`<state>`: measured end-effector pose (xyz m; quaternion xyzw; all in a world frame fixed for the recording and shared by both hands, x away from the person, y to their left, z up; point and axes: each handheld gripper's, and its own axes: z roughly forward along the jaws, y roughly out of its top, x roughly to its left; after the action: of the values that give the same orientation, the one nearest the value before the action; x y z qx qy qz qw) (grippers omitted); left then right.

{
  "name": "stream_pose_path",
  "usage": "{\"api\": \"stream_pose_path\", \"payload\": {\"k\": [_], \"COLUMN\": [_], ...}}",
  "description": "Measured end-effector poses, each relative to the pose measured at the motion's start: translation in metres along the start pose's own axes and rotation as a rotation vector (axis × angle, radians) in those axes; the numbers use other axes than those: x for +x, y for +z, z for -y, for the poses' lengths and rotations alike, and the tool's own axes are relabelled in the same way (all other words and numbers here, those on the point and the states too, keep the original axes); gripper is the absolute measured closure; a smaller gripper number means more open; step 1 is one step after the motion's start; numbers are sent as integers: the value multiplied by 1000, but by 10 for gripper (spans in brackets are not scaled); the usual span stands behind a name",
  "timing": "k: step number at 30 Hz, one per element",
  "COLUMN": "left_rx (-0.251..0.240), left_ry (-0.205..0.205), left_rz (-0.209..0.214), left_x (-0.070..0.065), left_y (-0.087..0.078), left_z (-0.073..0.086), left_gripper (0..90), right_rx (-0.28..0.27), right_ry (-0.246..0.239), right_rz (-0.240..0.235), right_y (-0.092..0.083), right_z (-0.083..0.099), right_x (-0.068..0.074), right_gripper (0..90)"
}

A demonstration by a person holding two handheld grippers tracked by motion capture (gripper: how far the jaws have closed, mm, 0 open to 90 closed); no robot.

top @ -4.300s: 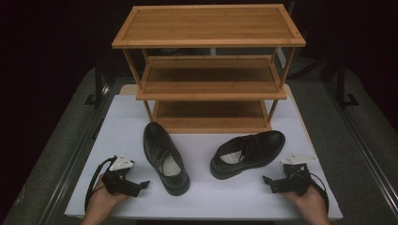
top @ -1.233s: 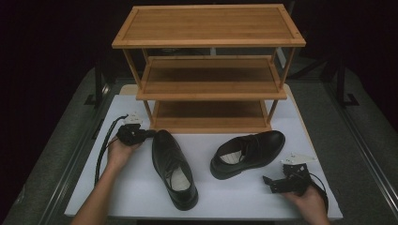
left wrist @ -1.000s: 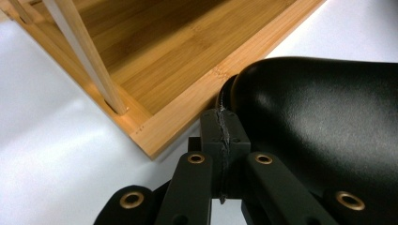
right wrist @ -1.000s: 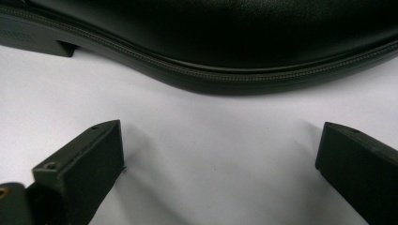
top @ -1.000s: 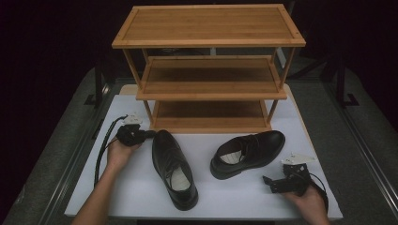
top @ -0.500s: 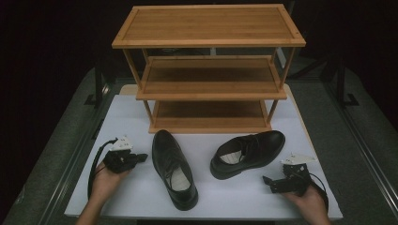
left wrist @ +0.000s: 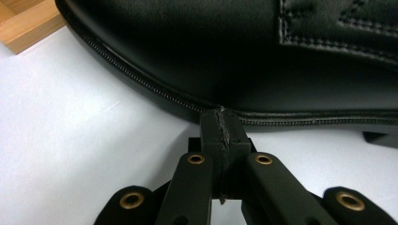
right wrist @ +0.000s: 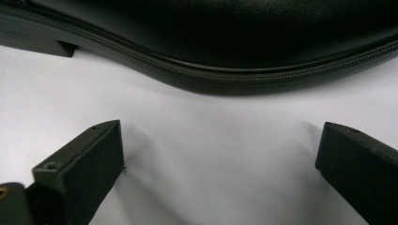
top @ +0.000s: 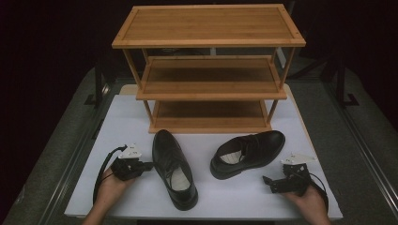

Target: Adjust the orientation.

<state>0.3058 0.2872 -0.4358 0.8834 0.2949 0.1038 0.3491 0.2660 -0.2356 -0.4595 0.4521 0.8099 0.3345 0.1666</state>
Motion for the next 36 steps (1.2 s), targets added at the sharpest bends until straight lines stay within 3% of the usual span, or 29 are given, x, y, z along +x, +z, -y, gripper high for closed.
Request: {"api": "stream_pose_path", "payload": {"k": [14,25,36], "left_rx": [0,-24,-33], "left_ry": [42,75,80], "left_rz": [15,57,80], "left_x": [2,-12,-19], "left_y": [16,25,29], "left_z": [-17,-32,-37], "left_gripper": [900,900,900], "right_rx": [0,0,1], "right_ry": [-1,-1,-1], "right_rz": [0,0,0], "right_y": [0,0,0], "right_z": [0,0,0], "right_x": [0,0,0], "right_gripper": [8,8,8]}}
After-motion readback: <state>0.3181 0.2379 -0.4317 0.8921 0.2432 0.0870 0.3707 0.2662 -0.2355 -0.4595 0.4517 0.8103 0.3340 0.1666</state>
